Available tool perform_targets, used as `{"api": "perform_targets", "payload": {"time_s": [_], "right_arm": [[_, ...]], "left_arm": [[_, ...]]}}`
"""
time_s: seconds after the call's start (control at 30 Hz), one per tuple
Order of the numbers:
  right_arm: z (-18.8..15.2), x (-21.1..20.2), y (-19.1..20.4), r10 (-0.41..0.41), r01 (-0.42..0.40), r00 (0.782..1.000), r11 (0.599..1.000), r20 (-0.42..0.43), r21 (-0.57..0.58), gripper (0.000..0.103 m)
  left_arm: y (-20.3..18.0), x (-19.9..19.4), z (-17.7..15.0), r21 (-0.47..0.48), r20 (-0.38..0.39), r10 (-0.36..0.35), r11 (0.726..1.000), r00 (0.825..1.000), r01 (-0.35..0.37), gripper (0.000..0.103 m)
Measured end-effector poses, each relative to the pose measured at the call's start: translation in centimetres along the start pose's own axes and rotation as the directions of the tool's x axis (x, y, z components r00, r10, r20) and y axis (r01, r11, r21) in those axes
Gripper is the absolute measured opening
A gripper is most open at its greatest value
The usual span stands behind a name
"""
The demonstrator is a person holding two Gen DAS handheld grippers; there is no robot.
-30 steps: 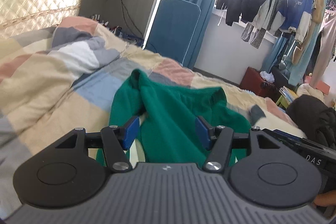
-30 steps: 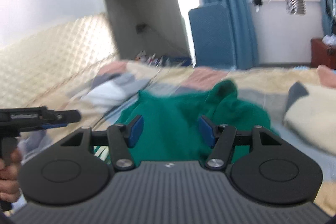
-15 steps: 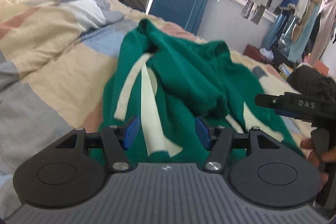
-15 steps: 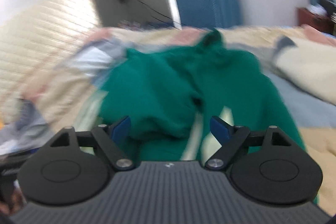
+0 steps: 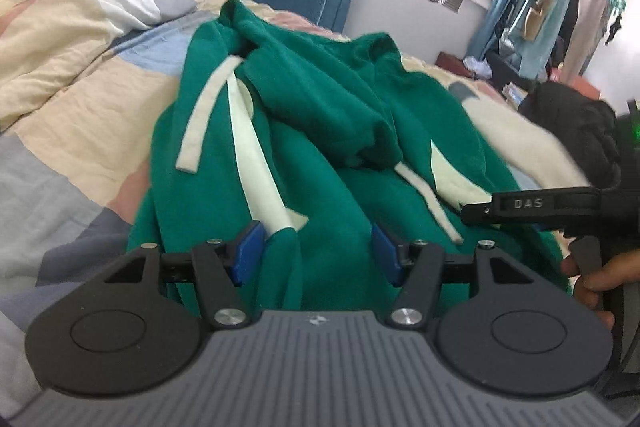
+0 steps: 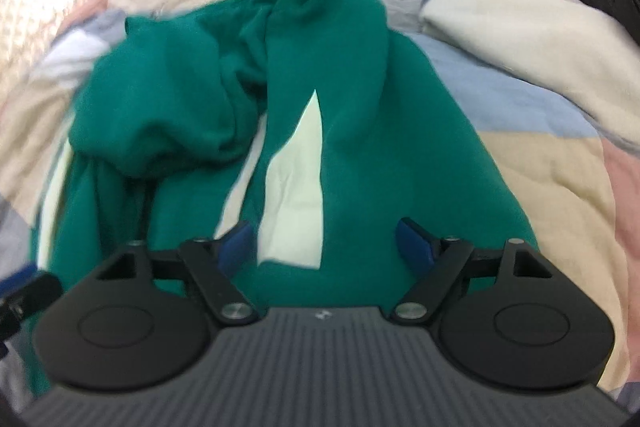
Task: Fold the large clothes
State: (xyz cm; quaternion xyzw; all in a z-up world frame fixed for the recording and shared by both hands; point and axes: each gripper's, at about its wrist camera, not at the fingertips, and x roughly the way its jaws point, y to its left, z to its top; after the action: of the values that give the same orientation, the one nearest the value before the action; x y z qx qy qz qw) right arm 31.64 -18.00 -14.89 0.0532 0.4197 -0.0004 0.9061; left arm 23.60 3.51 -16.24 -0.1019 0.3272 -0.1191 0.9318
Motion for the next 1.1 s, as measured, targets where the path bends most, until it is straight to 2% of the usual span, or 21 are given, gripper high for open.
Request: {"api": "perform_targets", "payload": {"time_s": [0.07, 0.1, 0.13, 0.17, 0.23, 0.3, 0.33, 0.43, 0.57, 0.73, 0.83, 0.97, 1.03, 1.1], "right_arm": [[0.0, 0.3, -0.1, -0.005, 0.005, 1.0, 1.0, 0.003, 0.008, 0.05], [0.4, 0.1, -0.8, 0.002, -0.003, 1.0, 0.999, 0.011, 0.041, 0.033], [0.6, 0.0, -1.1, 0.005, -0.006, 1.0, 0.998, 0.017, 0.068, 0.025], [0.7, -0.4, -1.7, 0.004, -0.006, 1.0, 0.996, 0.028, 0.094, 0.021], [0.9, -1.4, -2.3, -0.003, -0.005, 0.998, 0.992, 0.067, 0.127, 0.012], [1.3, -2.4, -2.9, -0.006, -0.01, 0.994, 0.988, 0.105, 0.155, 0.009], [1.3, -3.0, -3.2, -0.008, -0.013, 0.992, 0.985, 0.123, 0.174, 0.009], [1.7, -4.2, -4.5, -0.003, -0.034, 0.986, 0.975, 0.164, 0.221, 0.009], [1.4, -4.1, -4.9, 0.023, -0.058, 0.988, 0.971, 0.154, 0.232, 0.009], [3.3, -4.5, -7.2, 0.021, -0.072, 0.984, 0.954, 0.174, 0.29, 0.008], [5.7, -4.8, -9.1, -0.001, -0.055, 0.982, 0.953, 0.187, 0.297, 0.007], [9.7, -4.9, -12.3, -0.025, -0.038, 0.973, 0.963, 0.228, 0.269, 0.007], [11.6, -4.8, -14.4, 0.02, -0.097, 0.964, 0.954, 0.264, 0.283, 0.007], [13.7, -4.6, -16.2, 0.004, -0.088, 0.962, 0.951, 0.274, 0.295, 0.007]], "left_arm": [[-0.5, 0.5, -0.1, 0.039, -0.009, 0.023, 0.999, 1.0, -0.023, 0.063], [-0.6, 0.8, -0.2, 0.059, -0.01, 0.04, 0.998, 0.999, -0.039, 0.059], [-0.8, 1.1, -0.3, 0.072, -0.013, 0.058, 0.996, 0.998, -0.057, 0.05], [-0.8, 1.3, -0.4, 0.08, -0.017, 0.076, 0.994, 0.997, -0.074, 0.045], [-0.7, 1.4, -0.5, 0.093, -0.015, 0.089, 0.992, 0.996, -0.087, 0.023], [-0.1, 0.6, -0.2, 0.069, -0.004, 0.083, 0.994, 0.997, -0.083, 0.012], [0.3, 0.1, 0.0, 0.051, 0.005, 0.077, 0.996, 0.997, -0.077, 0.01], [1.7, -1.5, 0.8, -0.016, 0.029, 0.053, 0.999, 0.998, -0.052, 0.01], [3.6, -2.9, 1.3, -0.098, 0.043, 0.046, 0.994, 0.998, -0.042, 0.008], [6.5, -5.8, 3.0, -0.163, 0.11, 0.102, 0.983, 0.989, -0.083, 0.007], [9.6, -7.5, 5.5, -0.197, 0.145, 0.188, 0.968, 0.971, -0.157, 0.007], [14.9, -9.7, 9.5, -0.227, 0.179, 0.308, 0.937, 0.934, -0.265, 0.006], [17.9, -9.9, 11.6, -0.239, 0.163, 0.36, 0.918, 0.919, -0.317, 0.006], [20.6, -9.4, 13.7, -0.24, 0.139, 0.407, 0.898, 0.903, -0.368, 0.006]]}}
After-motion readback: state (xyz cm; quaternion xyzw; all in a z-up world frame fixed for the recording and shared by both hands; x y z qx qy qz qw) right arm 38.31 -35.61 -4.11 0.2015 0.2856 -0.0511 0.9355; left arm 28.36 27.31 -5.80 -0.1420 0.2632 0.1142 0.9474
